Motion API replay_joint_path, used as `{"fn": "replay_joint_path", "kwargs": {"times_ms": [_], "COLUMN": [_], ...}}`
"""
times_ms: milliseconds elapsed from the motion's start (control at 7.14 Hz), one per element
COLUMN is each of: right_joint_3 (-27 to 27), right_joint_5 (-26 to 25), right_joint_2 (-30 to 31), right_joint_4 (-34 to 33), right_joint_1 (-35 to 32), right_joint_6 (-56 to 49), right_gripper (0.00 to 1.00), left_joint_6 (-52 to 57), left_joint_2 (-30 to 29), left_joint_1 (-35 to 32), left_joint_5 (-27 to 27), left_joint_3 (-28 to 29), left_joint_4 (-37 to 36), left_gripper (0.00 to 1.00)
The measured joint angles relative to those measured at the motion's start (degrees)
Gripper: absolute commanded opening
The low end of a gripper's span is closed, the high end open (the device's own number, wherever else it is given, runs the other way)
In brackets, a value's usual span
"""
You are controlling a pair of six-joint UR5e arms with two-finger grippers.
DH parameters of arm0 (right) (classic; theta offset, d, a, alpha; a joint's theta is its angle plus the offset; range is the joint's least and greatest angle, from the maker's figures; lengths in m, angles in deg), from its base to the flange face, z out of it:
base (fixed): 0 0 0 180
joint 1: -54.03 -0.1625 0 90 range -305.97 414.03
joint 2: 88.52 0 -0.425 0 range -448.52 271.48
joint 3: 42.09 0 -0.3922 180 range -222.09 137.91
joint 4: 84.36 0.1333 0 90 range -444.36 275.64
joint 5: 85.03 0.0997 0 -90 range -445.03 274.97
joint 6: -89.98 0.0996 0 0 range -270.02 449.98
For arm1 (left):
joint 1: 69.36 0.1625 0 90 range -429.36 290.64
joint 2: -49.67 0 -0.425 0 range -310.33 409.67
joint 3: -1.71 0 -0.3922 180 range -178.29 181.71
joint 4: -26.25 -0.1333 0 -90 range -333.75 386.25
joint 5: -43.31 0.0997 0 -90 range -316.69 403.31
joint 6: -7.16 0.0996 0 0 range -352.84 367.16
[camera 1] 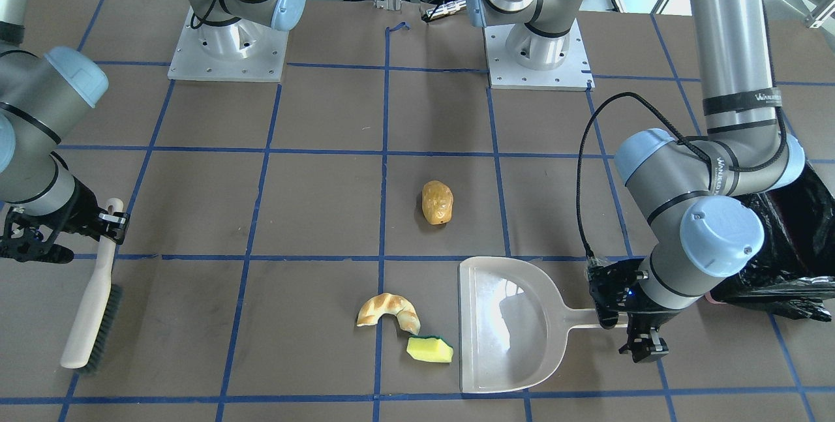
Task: Sweep and dump trash into bin
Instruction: 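Grasp dustpan handle with left gripper while right gripper grasps brush handle, then sweep sponge and bread roll into dustpan with brush in right gripper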
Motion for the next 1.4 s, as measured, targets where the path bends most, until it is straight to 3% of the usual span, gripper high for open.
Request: {"fn": "replay_joint_path", "kwargs": {"times_ms": [140,700,980,1400], "right_joint_3": [0.01,3.40,6.95,8.93], "right_joint_5": [-0.04,1.88,3.11,3.46], "right_joint_2": [0.01,1.58,1.97,1.34], "right_joint_4": [0.05,2.42,8.15,11.29], "right_joint_1": [0.01,-1.60,-7.75,-22.34], "right_joint_6": [-0.42,-0.88,4.25,21.79], "right_gripper": [0.00,0.00,0.00,0.00], "left_joint_6": [-0.14,0.00,1.86,3.72], "left_joint_2": [0.13,1.04,1.42,0.76], "left_joint_1": [-0.10,-0.32,-0.28,-0.26], "left_joint_5": [0.08,0.20,0.35,1.74], "left_joint_3": [-0.38,-0.50,-0.63,-0.68], "left_joint_4": [-0.16,-0.53,-0.53,-0.40], "left_gripper": [0.06,0.00,0.00,0.00]}}
